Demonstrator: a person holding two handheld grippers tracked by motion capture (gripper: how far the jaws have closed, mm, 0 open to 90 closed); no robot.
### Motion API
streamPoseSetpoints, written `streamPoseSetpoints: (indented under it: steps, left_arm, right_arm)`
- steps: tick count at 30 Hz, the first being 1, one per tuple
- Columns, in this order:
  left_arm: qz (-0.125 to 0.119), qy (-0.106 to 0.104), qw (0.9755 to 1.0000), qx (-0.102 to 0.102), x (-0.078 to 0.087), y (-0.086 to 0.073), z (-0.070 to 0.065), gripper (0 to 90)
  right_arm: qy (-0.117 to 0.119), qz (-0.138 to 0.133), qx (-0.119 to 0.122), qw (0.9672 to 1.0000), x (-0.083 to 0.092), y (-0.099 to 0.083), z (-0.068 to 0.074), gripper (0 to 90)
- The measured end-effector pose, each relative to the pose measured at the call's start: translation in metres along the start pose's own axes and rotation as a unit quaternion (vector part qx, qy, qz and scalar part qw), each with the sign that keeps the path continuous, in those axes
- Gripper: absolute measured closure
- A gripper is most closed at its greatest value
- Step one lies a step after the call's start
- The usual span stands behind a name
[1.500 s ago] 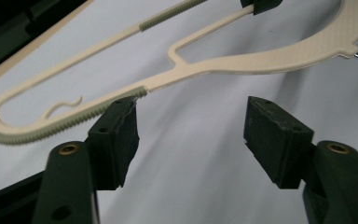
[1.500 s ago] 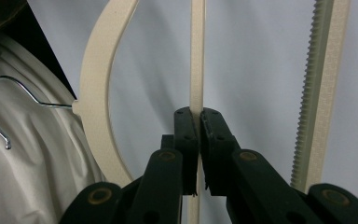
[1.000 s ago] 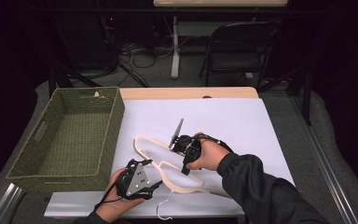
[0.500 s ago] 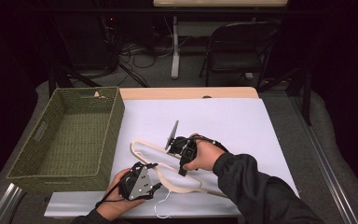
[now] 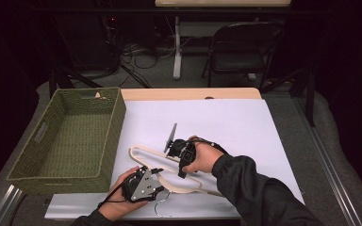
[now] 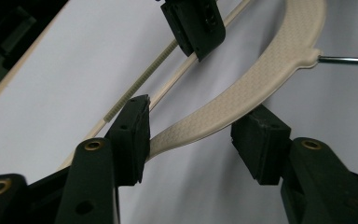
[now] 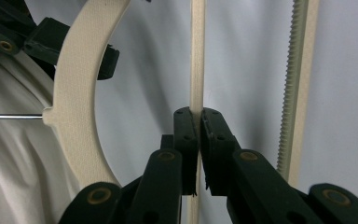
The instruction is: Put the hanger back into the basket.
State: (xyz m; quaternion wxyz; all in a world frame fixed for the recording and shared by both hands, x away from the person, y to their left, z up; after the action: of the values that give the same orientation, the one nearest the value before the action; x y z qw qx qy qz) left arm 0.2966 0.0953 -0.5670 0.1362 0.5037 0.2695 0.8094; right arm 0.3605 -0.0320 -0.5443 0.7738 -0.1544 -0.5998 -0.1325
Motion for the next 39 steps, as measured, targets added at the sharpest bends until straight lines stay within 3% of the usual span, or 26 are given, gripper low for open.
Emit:
streamPoseSetpoints:
  steps: [3,7,16,18,19,21,22,24,26,28,29,30,31,34,39]
  left_arm:
    - [-0.004,-0.013,0.9999,0.007,0.000,0.001,0.000,54.4]
    - [-0.005,-0.008,1.0000,-0.001,0.001,0.001,0.000,58.6]
    - [-0.012,-0.018,0.9997,0.014,0.002,0.004,0.004,62.1]
    - [-0.008,-0.015,0.9998,0.014,0.002,0.005,0.005,63.1]
    - [-0.005,-0.017,0.9997,0.016,0.002,0.006,0.006,63.2]
    - [-0.005,-0.018,0.9997,0.016,0.002,0.007,0.007,63.6]
    - [-0.003,-0.019,0.9997,0.014,0.003,0.007,0.007,63.7]
    - [-0.002,-0.020,0.9997,0.016,0.003,0.008,0.008,64.0]
    - [-0.003,-0.024,0.9995,0.022,0.003,0.010,0.011,64.0]
    - [-0.001,-0.025,0.9995,0.021,0.003,0.011,0.012,64.1]
    - [-0.003,-0.030,0.9992,0.026,0.001,0.014,0.015,64.3]
    - [-0.002,-0.033,0.9991,0.027,0.001,0.015,0.016,64.4]
    - [-0.002,-0.037,0.9988,0.032,0.000,0.016,0.017,64.4]
    - [0.001,-0.042,0.9986,0.034,0.000,0.018,0.020,64.4]
    - [0.003,-0.049,0.9980,0.040,-0.001,0.021,0.022,64.5]
  right_arm:
    - [-0.005,0.001,0.001,1.0000,-0.003,0.001,-0.001,85.5]
    - [-0.009,0.001,0.005,0.9999,-0.004,0.002,-0.001,85.4]
    - [-0.002,-0.006,-0.002,1.0000,-0.009,0.000,-0.002,84.9]
    - [-0.002,-0.019,-0.010,0.9998,-0.008,-0.007,-0.004,81.7]
    - [0.027,-0.059,-0.011,0.9978,-0.010,-0.007,-0.002,79.3]
    - [-0.006,-0.054,-0.012,0.9984,-0.001,-0.019,-0.005,76.9]
    - [-0.011,-0.079,-0.010,0.9968,0.002,-0.024,-0.005,76.3]
    - [-0.040,-0.085,-0.016,0.9954,0.015,-0.038,-0.005,75.1]
    - [-0.025,-0.132,-0.014,0.9908,0.021,-0.048,-0.002,72.3]
    - [-0.033,-0.131,-0.019,0.9907,0.024,-0.055,-0.002,70.3]
    - [-0.061,-0.130,-0.011,0.9896,0.029,-0.068,-0.001,69.1]
    - [-0.050,-0.144,-0.005,0.9883,0.028,-0.070,0.000,68.6]
    - [-0.065,-0.136,-0.006,0.9886,0.029,-0.075,0.000,68.4]
    - [-0.077,-0.135,0.007,0.9878,0.029,-0.084,0.005,68.4]
    - [-0.080,-0.135,0.026,0.9873,0.026,-0.089,0.015,66.9]
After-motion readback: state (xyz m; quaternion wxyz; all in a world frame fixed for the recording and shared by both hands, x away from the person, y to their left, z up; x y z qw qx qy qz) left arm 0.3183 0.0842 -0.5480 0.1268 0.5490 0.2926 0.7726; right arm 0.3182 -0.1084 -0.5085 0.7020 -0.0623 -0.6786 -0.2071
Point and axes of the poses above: each handheld gripper's, and its own axes: x roughly backward along the jaws, y roughly out of its top, z roughly to its left, the point moved 6 cm from there along -x, roughly forward along the jaws, and after that the axes turned 13 degrees about z, right-handed, at the moved point
